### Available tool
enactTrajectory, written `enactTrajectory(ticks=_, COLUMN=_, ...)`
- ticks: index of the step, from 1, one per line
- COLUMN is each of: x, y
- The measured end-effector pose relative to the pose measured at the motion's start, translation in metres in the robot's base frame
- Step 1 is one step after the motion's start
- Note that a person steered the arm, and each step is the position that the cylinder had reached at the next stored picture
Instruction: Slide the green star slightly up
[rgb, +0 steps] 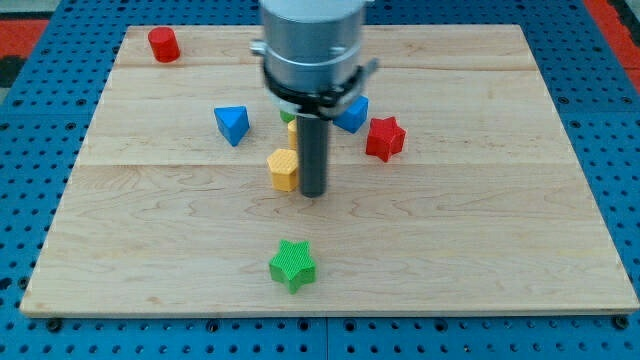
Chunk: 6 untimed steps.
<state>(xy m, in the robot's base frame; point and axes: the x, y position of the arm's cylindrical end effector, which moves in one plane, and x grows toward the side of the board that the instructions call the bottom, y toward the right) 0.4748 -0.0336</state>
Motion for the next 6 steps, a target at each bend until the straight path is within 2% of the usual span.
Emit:
enactTrajectory(ticks=1, x=-0.007, y=-0.05)
enactTrajectory(ticks=2, x=0.052, y=-0.054)
enactTrajectory(ticks=3, x=0.138, y=-0.058)
enactTrajectory(ticks=4, x=0.142, y=-0.031)
enactTrajectory(ticks=5, x=0.122, y=0.01)
enactTrajectory(ticks=6, x=0.089, y=0.015)
